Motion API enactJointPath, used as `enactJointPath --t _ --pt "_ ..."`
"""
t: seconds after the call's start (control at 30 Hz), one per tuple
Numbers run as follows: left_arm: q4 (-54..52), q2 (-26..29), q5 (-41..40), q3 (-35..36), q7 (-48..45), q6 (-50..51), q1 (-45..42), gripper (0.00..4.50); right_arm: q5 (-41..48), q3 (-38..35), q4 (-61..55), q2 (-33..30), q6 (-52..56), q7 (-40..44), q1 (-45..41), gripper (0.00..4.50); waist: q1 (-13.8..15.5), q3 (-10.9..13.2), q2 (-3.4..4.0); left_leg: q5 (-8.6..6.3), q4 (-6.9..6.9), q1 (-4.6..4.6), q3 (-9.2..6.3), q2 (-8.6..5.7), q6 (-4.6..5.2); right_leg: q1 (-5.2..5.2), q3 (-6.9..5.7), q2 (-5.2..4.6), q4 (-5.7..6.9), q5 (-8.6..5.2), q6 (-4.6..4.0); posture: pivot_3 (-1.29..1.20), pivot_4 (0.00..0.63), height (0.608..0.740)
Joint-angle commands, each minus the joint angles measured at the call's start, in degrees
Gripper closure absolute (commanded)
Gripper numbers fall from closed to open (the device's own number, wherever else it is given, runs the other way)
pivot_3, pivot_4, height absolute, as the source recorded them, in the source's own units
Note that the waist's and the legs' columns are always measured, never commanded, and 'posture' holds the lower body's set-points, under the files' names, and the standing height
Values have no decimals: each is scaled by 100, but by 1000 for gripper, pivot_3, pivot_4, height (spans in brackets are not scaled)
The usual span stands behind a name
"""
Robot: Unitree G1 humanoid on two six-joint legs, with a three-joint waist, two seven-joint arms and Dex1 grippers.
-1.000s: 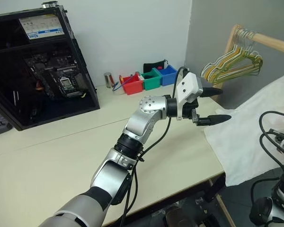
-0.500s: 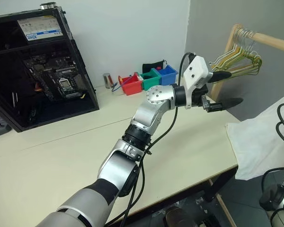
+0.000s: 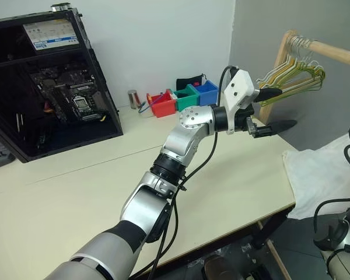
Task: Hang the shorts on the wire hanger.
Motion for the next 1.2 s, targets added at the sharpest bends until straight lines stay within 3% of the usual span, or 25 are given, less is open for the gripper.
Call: enactJointPath --t 0.03,0.17,0.3,0.57,0.73,0.87,1.03,1.2 --pt "-58 36 -25 147 6 -115 -123 0 2 103 -208 18 40 -52 -142 1883 0 0 0 0 0 0 0 0 0 0 0 0 0 0 0 -426 0 740" --pt "-54 63 -22 146 1 -118 -132 0 -88 201 -437 103 40 -100 -73 1004 1 0 0 0 0 0 0 0 0 1 0 0 -1 0 0 -426 0 740" --pt "-31 188 -8 186 -31 -129 -155 0 -551 908 -1164 -74 40 -297 242 62 3 0 1 0 0 0 -4 0 0 1 -2 0 -1 -1 1 -421 0 740" --pt "-52 559 48 240 -43 -59 -60 0 -2277 1850 -2775 915 40 -351 -58 27 -6 -1 2 -4 -1 2 -13 4 -8 0 -6 2 -2 -3 5 -422 0 740" --pt "-192 826 6 381 177 272 52 0 -2570 2646 -2800 1008 40 106 -556 27 -13 -2 6 -5 0 4 -19 2 -9 -2 -5 1 0 -3 5 -420 0 740" --pt "-606 1202 -51 780 784 815 388 0 -1750 3317 -2823 1307 -65 548 -946 27 -24 -2 5 -5 -1 5 -32 0 -10 -3 -6 0 1 -3 5 -369 0 740" --pt "-1870 1842 32 1289 1791 1808 1455 0 -739 3631 -2182 1928 -1134 910 -609 27 8 -7 8 -7 -12 20 -89 -3 -13 -15 8 6 15 -2 3 -286 0 740" --pt "-2882 2306 178 1526 2445 2383 2388 0 -315 3938 -1573 2255 -2319 682 -301 27 400 -6 4 -6 -12 3 -131 -50 -14 -49 16 -1 42 15 -26 -202 0 740"
